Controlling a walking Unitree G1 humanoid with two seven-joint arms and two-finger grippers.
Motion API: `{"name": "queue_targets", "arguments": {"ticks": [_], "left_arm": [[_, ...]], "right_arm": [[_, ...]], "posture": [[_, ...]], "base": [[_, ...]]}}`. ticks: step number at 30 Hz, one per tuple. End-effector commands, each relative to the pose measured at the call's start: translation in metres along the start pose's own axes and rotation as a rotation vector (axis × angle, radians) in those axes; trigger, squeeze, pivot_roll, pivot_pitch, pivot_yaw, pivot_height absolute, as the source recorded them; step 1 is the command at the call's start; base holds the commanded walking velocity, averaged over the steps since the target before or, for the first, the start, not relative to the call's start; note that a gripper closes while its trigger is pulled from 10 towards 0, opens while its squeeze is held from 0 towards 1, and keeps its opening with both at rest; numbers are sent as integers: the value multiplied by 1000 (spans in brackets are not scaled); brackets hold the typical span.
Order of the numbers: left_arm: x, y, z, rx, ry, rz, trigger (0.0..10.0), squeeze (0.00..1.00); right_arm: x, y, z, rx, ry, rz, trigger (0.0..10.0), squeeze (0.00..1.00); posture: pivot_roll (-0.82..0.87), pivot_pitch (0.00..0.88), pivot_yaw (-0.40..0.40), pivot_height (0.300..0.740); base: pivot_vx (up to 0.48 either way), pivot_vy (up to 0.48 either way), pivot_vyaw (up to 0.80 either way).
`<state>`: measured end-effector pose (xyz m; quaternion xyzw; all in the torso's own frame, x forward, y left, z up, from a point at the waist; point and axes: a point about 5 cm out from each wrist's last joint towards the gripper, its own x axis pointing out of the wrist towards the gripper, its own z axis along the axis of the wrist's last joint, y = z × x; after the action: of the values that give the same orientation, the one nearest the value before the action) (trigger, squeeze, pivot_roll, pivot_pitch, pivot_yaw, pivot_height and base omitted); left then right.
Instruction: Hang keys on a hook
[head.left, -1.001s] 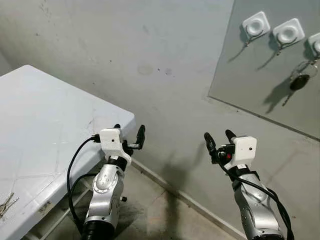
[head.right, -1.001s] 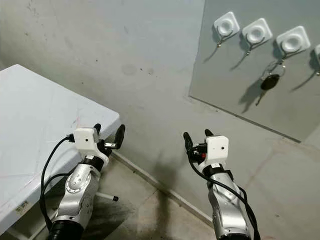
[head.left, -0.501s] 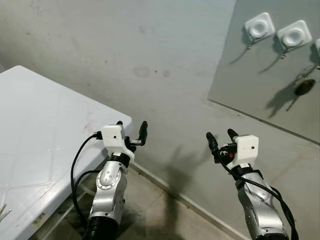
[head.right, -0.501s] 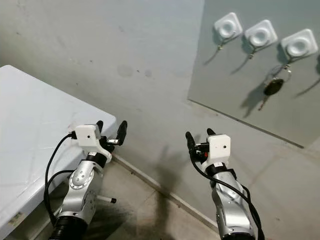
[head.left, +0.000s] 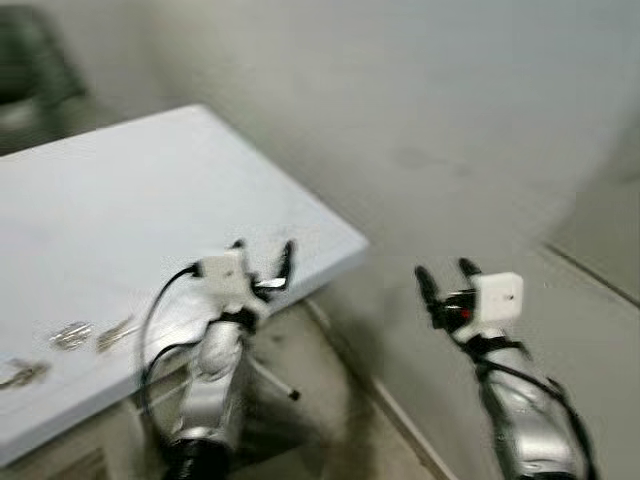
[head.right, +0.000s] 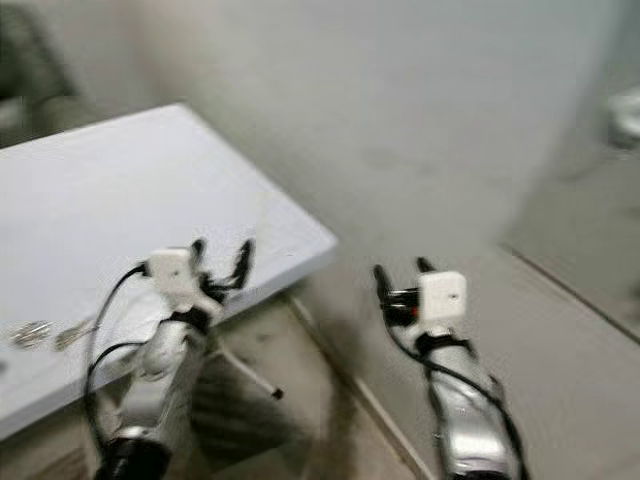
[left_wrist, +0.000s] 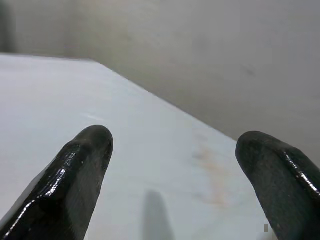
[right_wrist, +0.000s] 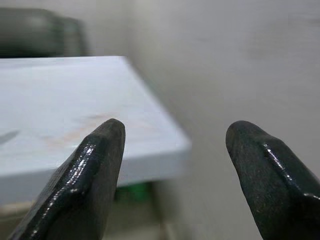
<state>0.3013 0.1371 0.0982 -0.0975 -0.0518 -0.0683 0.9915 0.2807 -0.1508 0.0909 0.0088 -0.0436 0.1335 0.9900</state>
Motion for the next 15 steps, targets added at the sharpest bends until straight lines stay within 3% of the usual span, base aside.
{"name": "queue_targets", "arguments": {"ticks": [1, 14, 15], "left_arm": [[4, -13, 0, -12, -1, -37, 10000, 0], [3, -14, -2, -24, 18, -28, 10000, 0], [3, -14, -2, -21, 20, -28, 10000, 0]], "right_arm": [[-5, -12, 1, -15, 7, -33, 10000, 0], [-5, -13, 2, -10, 10, -25, 10000, 0], [-5, -14, 2, -3, 12, -29, 10000, 0]], "posture": [[-71, 0, -25, 740], [-74, 0, -25, 740], [-74, 0, -26, 740]], "base": [[0, 0, 800], [0, 0, 800], [0, 0, 0]]}}
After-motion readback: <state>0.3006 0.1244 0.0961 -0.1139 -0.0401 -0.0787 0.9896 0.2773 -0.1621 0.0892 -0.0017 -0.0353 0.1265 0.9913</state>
